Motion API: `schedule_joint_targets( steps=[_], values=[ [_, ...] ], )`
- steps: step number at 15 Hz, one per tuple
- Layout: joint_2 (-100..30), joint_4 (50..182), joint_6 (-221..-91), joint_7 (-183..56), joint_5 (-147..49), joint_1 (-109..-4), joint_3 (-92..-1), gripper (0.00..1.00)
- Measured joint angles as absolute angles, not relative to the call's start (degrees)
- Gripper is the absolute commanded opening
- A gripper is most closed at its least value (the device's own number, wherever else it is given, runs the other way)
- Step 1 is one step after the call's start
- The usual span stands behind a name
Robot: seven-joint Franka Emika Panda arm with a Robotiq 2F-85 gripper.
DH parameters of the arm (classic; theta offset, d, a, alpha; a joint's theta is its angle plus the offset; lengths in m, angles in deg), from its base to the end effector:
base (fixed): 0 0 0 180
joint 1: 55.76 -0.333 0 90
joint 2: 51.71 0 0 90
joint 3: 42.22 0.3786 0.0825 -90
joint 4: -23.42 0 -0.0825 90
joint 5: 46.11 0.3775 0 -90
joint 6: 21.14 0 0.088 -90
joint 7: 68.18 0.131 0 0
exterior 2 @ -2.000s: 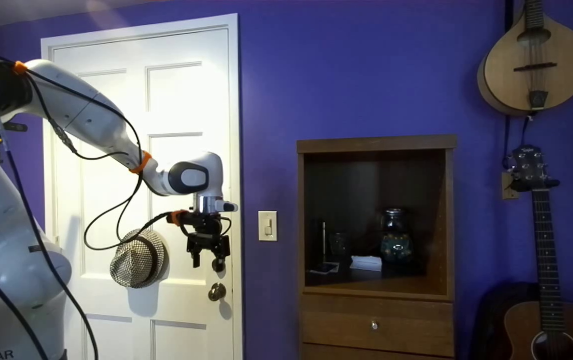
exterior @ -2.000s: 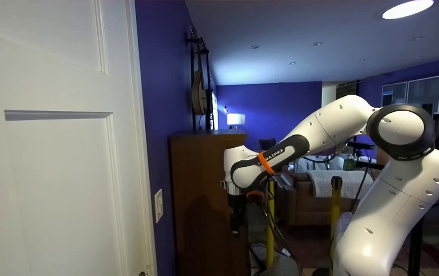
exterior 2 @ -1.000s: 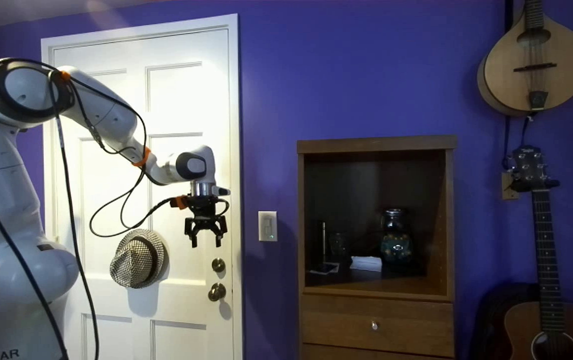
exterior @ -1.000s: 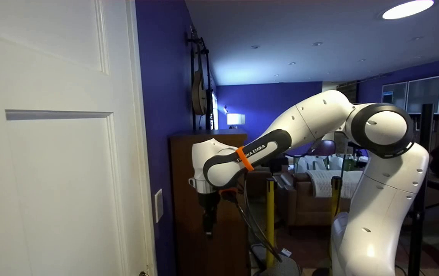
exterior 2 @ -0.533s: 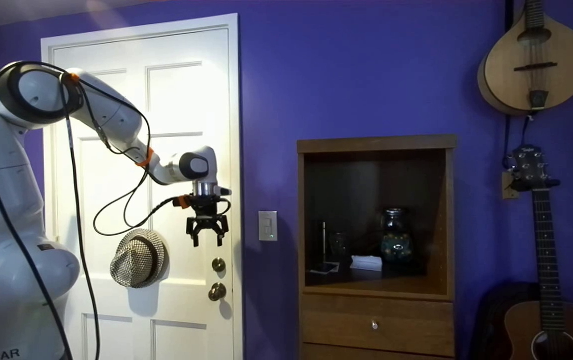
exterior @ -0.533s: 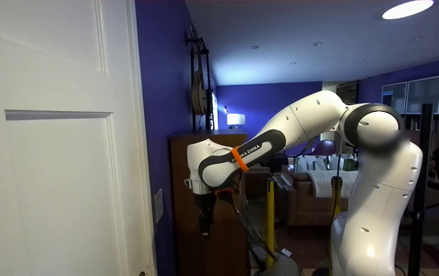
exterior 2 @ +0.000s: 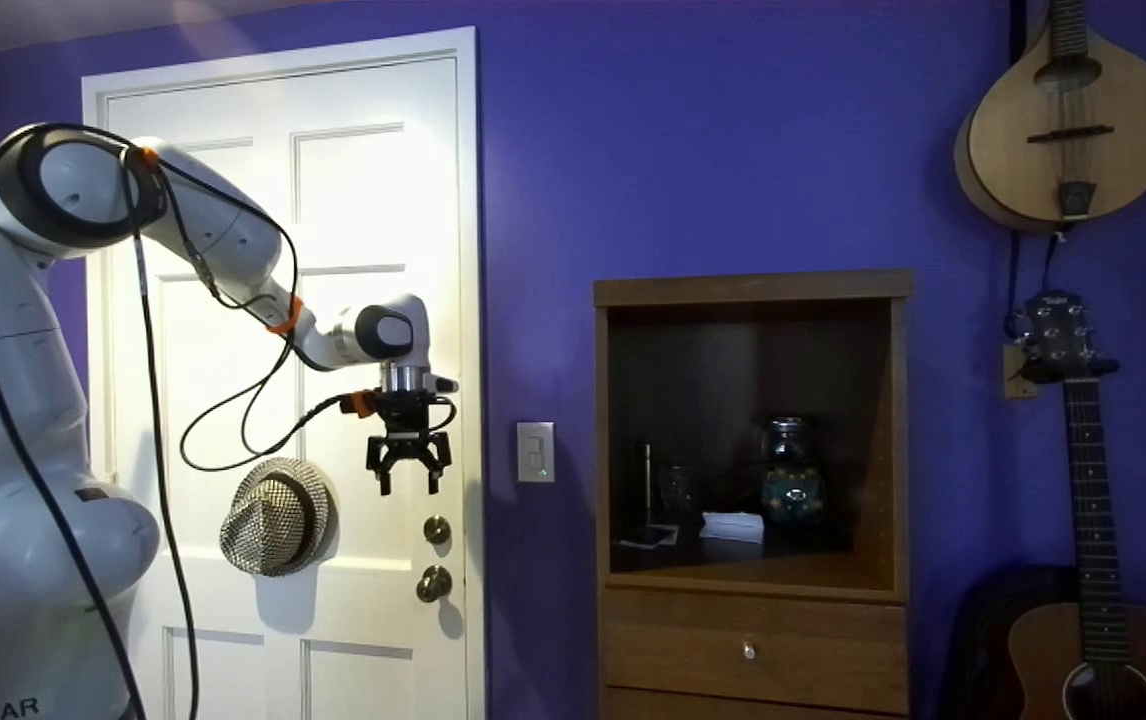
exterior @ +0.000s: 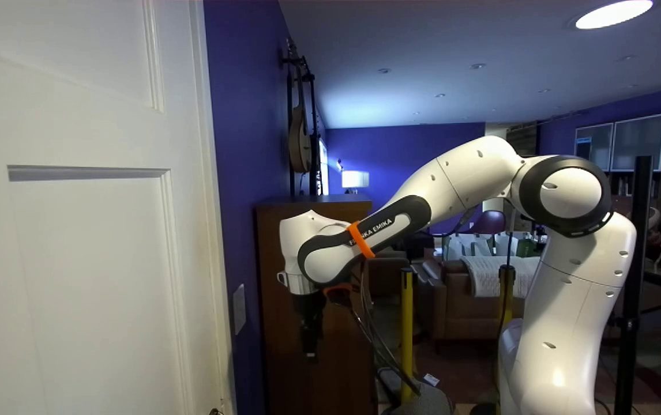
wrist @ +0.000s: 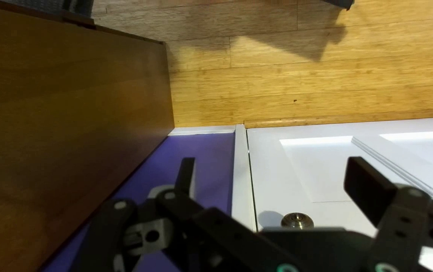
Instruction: Pick up the hat from the door and put it on top of the brown chest of drawers
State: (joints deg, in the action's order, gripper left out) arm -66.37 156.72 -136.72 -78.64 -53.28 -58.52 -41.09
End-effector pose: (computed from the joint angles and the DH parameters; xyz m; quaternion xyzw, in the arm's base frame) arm 0.4357 0.0200 0.4767 0.9862 0.1525 -0.0300 0.0565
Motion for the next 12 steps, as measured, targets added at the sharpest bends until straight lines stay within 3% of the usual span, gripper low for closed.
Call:
schedule_joint_targets(
  steps=[12],
  values=[
    [-67.6,156.5,-135.4,-64.6,-45.1,-65.7,-32.4,1.00]
  ],
)
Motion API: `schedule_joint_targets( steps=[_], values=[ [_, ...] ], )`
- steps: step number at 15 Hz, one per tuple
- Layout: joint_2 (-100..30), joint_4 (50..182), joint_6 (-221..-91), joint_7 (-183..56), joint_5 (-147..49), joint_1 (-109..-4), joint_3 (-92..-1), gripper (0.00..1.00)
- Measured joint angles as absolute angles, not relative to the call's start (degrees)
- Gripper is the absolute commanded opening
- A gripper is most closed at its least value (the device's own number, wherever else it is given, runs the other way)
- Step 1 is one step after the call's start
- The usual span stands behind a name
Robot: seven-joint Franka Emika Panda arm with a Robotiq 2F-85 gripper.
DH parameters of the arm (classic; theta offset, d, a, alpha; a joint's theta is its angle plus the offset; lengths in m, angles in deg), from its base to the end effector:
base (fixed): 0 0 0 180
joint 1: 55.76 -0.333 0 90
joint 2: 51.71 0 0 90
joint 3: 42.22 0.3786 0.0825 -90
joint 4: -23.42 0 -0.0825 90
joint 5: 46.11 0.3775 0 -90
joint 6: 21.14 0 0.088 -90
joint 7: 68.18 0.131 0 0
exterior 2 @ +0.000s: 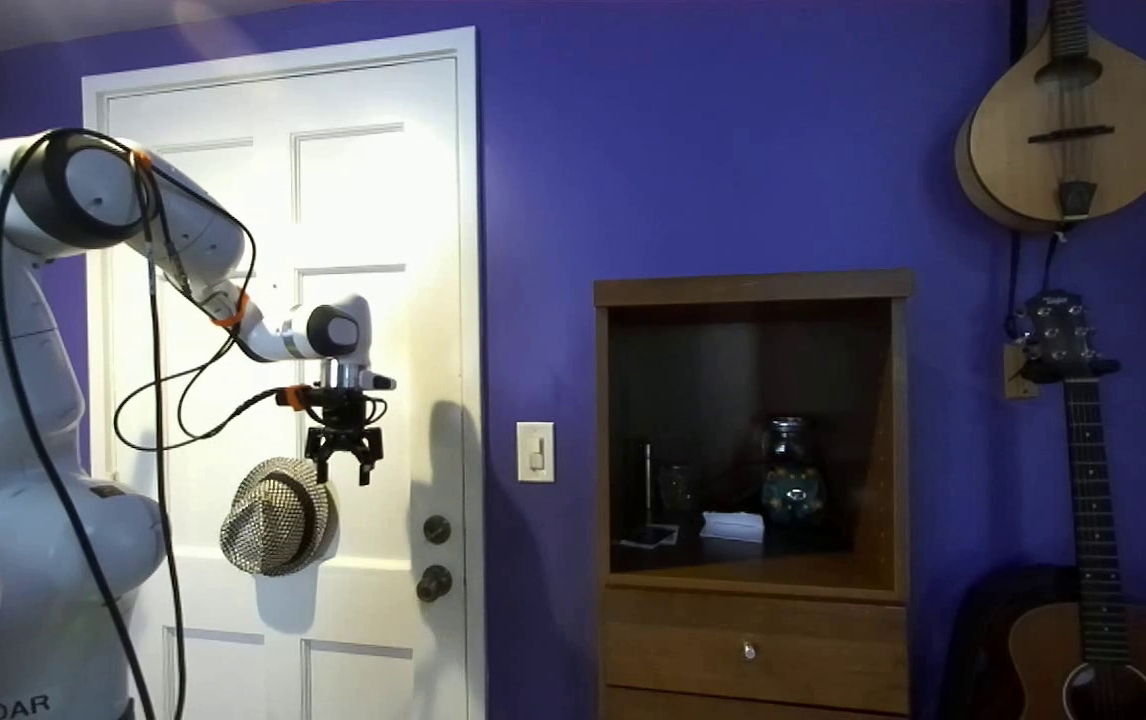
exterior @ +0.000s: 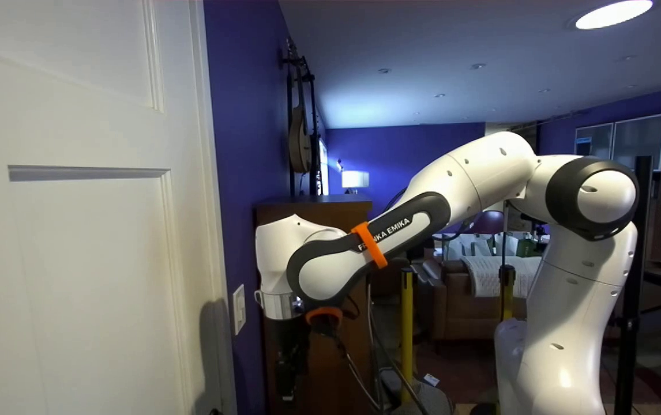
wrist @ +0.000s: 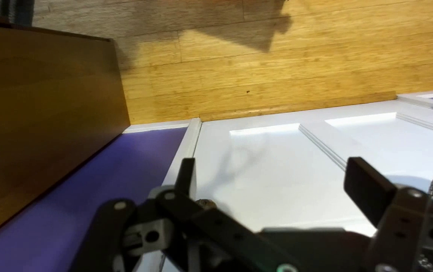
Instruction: Pick up the hat from the door and put it on top of the brown chest of drawers
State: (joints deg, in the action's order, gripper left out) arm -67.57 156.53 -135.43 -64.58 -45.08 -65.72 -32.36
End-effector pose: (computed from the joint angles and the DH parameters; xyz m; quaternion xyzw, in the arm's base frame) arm 0.4035 0.1516 0.4830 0.9906 0.1333 -0.0241 0.0205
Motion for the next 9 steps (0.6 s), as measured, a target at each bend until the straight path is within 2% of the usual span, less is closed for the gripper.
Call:
schedule_joint_targets(
  steps=[9],
  values=[
    [-67.5,156.6,-135.4,-64.4,-45.1,-65.7,-32.3,1.00]
  ],
)
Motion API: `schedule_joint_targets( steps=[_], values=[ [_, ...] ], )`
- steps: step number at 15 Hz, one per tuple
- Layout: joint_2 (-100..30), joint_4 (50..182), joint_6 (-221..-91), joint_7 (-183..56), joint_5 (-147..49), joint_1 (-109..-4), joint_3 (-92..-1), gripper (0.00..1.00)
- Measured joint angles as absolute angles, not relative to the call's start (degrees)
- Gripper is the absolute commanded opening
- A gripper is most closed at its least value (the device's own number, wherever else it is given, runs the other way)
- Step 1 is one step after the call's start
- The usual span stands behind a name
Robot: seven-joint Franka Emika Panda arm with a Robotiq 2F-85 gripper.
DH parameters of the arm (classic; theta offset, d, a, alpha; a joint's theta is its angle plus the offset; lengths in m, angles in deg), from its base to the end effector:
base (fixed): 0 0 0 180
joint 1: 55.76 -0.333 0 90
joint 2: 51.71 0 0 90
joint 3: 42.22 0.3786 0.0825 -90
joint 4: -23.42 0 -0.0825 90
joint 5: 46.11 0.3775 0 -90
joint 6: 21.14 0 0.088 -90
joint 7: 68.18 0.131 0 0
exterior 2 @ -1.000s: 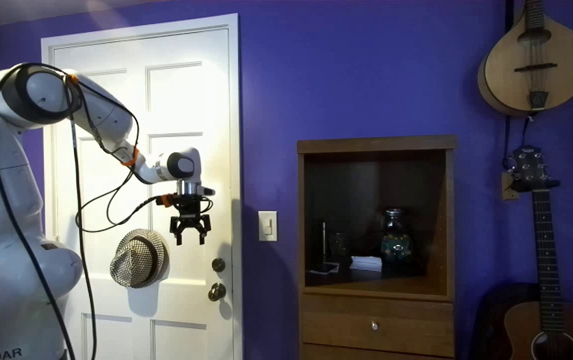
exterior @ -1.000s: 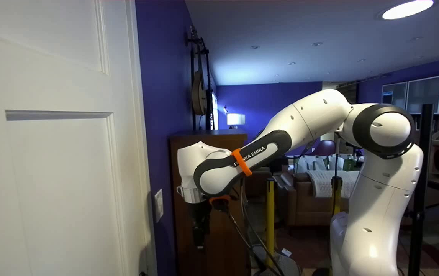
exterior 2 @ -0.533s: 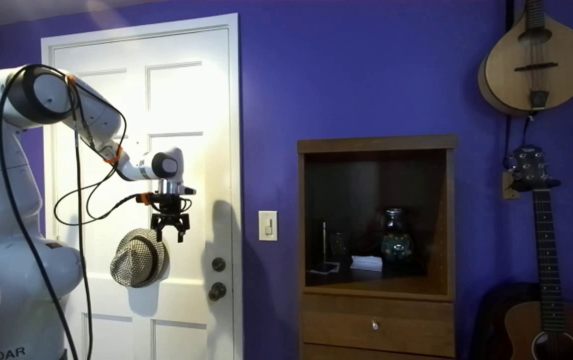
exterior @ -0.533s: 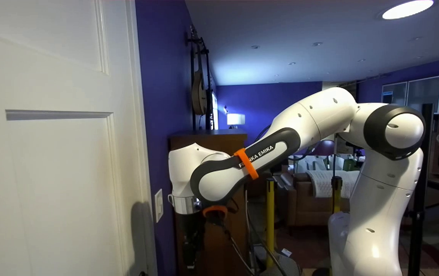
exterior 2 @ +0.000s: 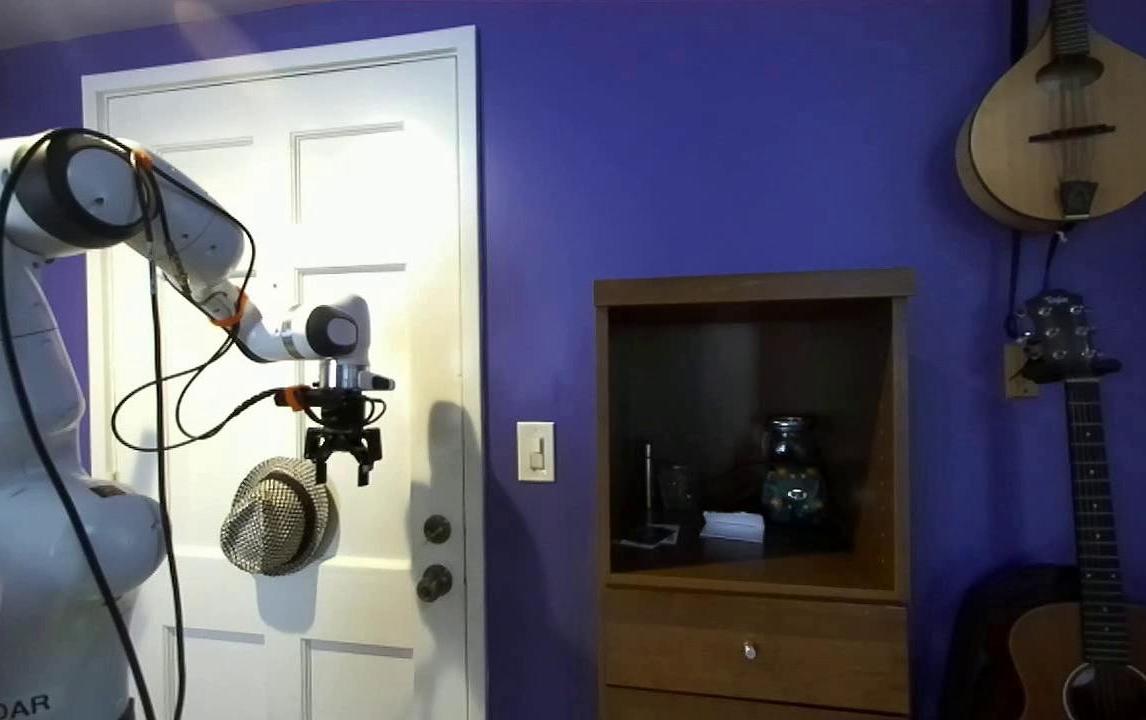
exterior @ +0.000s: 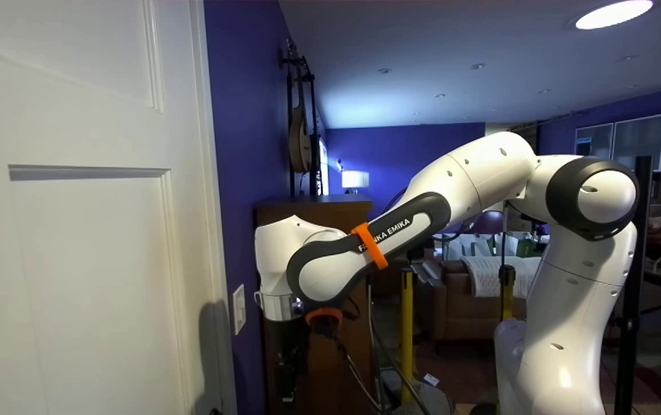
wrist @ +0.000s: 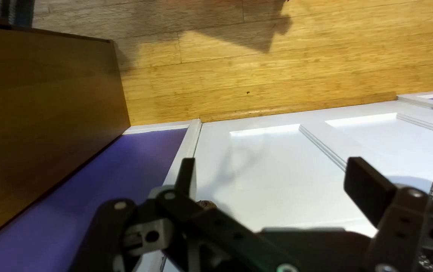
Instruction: Pick up the hat from the door and put it on top of the brown chest of drawers
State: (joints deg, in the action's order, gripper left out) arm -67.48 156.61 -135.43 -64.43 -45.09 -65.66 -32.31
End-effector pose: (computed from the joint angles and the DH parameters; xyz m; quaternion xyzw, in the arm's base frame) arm 0.4035 0.1514 0.4816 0.9907 0.1319 -0.0255 0.0209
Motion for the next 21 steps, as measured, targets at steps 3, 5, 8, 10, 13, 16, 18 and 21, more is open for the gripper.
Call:
schedule_joint_targets(
  steps=[3,5,8,10,13,16,18,21],
  values=[
    [-67.4,156.6,-135.4,-64.3,-45.1,-65.7,-32.1,1.00],
    [-67.4,156.6,-135.3,-63.1,-44.5,-66.0,-31.6,1.00],
    [-67.5,156.5,-135.3,-59.7,-42.2,-66.8,-30.2,1.00],
    [-67.7,156.4,-135.4,-57.5,-39.6,-67.7,-29.3,1.00],
    [-68.2,156.4,-136.7,-55.4,-36.1,-68.9,-28.4,1.00],
    [-68.3,156.4,-139.2,-55.0,-34.3,-70.1,-27.0,1.00],
    [-68.2,156.3,-140.5,-55.0,-34.3,-70.9,-26.0,1.00],
    [-67.8,156.3,-141.0,-55.0,-34.3,-71.3,-25.1,1.00]
  ],
)
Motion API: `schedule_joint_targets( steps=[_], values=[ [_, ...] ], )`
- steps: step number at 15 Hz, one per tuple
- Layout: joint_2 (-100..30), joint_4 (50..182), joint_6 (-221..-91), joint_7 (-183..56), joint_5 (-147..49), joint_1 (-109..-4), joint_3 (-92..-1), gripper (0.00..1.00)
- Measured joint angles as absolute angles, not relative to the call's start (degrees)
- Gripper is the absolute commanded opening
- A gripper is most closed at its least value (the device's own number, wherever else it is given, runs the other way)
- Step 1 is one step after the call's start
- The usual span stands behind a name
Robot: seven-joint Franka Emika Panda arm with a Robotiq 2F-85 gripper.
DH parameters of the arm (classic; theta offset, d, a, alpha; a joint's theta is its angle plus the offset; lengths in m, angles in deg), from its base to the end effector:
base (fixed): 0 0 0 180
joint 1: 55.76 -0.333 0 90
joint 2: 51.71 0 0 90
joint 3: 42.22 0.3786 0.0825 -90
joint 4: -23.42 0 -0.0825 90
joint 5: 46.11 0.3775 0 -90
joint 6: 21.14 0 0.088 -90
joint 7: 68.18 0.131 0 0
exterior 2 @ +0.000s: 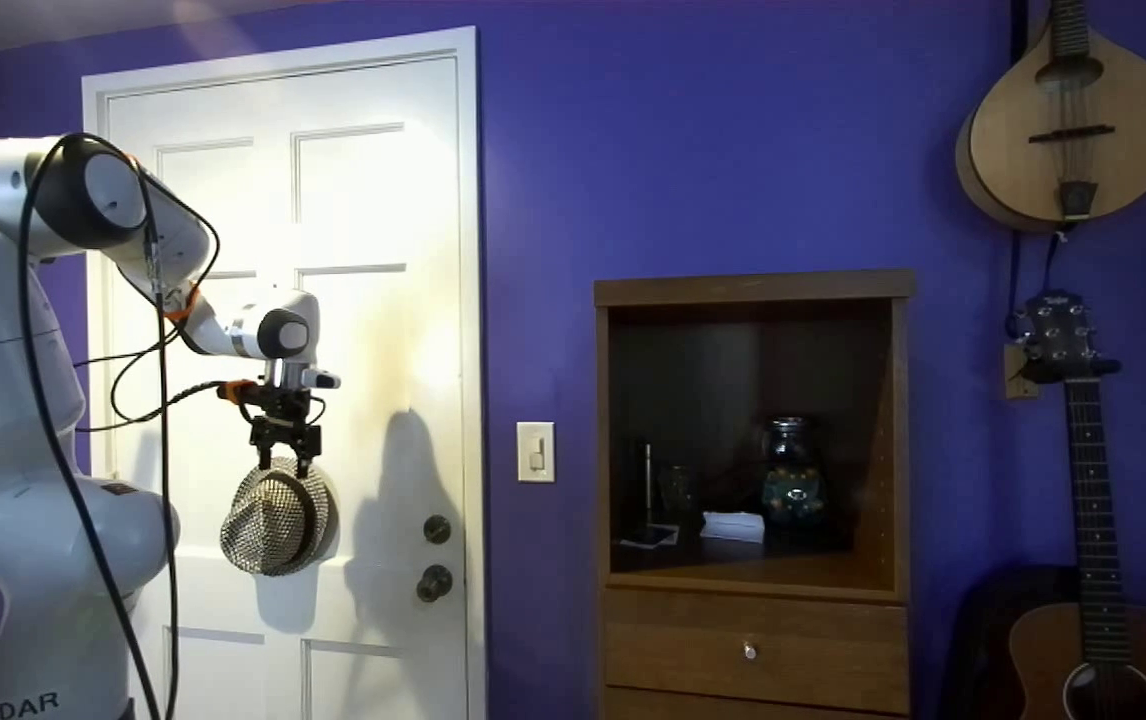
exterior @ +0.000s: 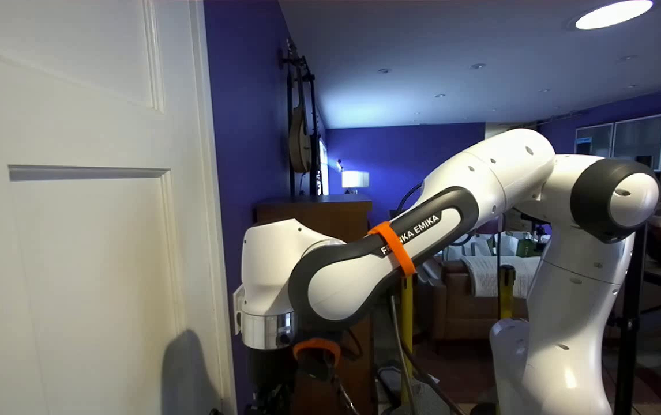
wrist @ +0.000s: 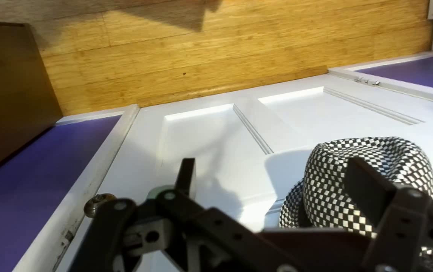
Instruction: Pick up the hat from the door and put it on top of the brown chest of drawers
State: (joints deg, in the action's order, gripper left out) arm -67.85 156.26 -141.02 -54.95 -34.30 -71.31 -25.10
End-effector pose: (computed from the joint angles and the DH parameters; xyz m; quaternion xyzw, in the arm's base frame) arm 0.3636 0.2598 0.4921 -0.9918 -0.1152 -0.0028 0.0548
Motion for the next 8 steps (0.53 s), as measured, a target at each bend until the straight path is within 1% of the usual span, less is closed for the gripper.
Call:
schedule_joint_targets(
  steps=[8],
  values=[
    [-67.1,156.1,-141.9,-56.3,-34.3,-72.6,-24.3,1.00]
  ],
)
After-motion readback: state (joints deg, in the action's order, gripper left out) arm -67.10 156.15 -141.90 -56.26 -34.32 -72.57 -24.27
